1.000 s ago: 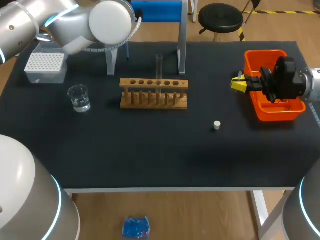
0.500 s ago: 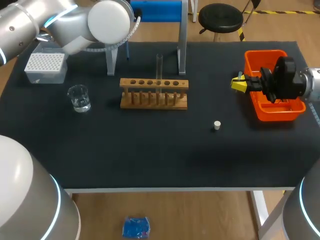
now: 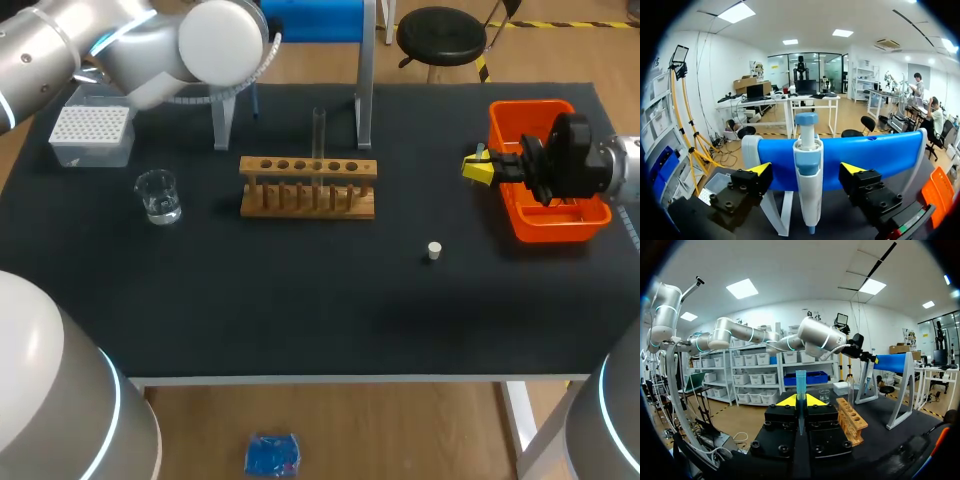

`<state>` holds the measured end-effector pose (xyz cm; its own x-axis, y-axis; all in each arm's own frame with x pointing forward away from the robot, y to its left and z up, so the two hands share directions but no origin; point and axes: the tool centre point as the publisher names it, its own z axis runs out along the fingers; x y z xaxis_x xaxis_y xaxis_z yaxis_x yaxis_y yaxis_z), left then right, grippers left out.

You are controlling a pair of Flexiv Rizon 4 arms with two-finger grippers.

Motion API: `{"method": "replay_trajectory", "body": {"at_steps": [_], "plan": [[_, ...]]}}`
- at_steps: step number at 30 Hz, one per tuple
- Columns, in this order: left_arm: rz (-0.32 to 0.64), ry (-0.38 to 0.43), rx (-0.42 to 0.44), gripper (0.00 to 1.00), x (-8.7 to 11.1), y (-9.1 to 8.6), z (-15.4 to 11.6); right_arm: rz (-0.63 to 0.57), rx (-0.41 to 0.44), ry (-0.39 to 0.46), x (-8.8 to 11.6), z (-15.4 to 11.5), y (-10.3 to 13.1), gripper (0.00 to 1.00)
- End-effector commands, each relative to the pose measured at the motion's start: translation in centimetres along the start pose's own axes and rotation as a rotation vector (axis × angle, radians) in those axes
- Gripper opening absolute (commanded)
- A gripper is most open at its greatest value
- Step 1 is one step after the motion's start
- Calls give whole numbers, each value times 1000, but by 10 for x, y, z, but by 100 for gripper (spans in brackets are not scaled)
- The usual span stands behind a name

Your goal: Invert the test tube, pick up the pipette, mount the tip to pipette, aspirate from beaker and dispense into the tube, eject the tip, return the pipette, and cap with the stopper.

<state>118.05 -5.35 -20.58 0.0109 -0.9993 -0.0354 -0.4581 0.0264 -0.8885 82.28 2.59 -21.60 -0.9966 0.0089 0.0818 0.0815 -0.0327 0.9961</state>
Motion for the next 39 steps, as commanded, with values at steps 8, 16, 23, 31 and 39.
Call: {"method": "replay_trajectory", "body": {"at_steps": [8, 16, 23, 31, 39], "plan": [[-3, -15, -9, 0, 1, -1, 1, 0, 0, 1, 0, -1, 0, 0], [-3, -15, -8, 0, 2, 0, 1, 0, 0, 1, 0, -1, 0, 0], [-1, -20, -1, 0, 2, -3, -4, 0, 0, 1, 0, -1, 0, 0], [5, -34, 18, 0, -2, -14, -9, 0, 0, 1, 0, -1, 0, 0], [20, -50, 61, 0, -6, -40, -13, 0, 0, 1, 0, -1, 0, 0]]}}
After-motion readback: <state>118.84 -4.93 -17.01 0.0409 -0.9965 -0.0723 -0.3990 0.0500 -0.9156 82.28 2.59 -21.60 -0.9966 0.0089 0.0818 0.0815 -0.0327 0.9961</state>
